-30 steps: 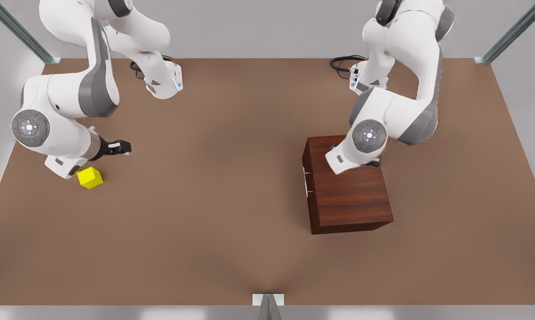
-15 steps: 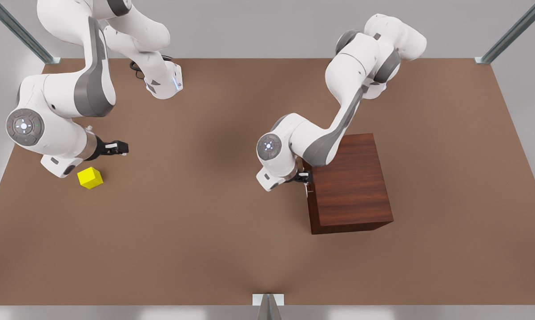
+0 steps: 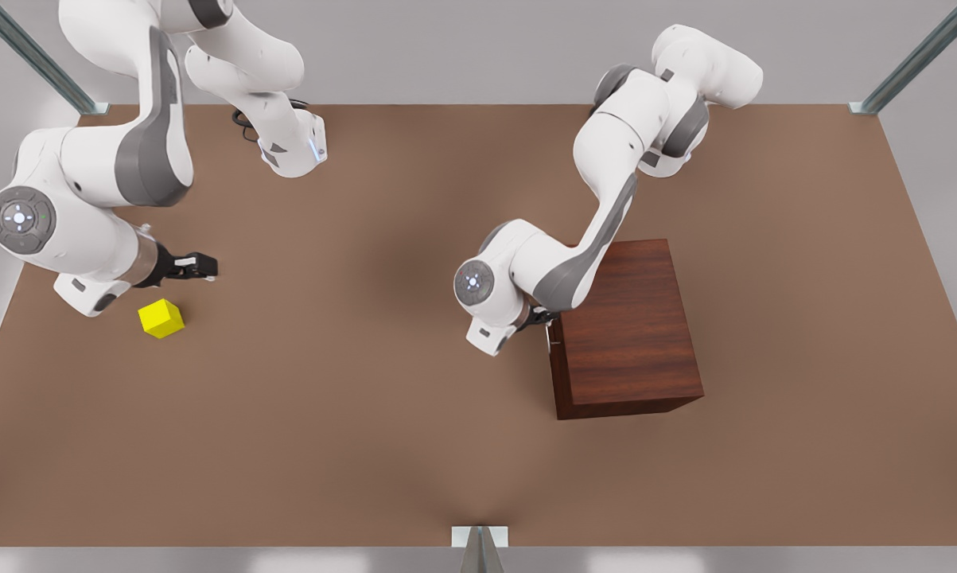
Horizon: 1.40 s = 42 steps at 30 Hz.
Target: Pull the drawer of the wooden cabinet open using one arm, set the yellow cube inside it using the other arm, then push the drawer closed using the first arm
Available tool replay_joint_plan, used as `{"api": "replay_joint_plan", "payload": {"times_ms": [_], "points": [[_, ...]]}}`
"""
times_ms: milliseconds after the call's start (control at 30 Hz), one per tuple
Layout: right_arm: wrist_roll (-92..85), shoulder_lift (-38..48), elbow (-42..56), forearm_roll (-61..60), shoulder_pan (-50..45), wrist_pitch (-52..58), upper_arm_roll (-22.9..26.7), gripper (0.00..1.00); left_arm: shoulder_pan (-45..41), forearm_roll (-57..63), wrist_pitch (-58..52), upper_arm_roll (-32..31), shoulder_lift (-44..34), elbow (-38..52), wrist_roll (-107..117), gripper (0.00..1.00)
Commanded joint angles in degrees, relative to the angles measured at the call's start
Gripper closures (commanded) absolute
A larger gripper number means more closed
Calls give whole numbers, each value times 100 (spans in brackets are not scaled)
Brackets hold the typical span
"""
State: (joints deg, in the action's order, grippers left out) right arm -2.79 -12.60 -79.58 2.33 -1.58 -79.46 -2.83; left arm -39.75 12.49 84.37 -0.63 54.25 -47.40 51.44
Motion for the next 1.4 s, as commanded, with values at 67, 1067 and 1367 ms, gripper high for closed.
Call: {"api": "replay_joint_plan", "payload": {"times_ms": [67,1067,1367], "points": [[-160,12,30,4,61,36,10,0,11,-1,88,10,68,3,1140,0],[-248,-41,-22,-180,114,123,19,0,28,-185,729,-25,314,99,1052,0],[-222,-50,-49,-198,114,159,10,0,-77,-194,905,-52,323,126,1052,0]]}}
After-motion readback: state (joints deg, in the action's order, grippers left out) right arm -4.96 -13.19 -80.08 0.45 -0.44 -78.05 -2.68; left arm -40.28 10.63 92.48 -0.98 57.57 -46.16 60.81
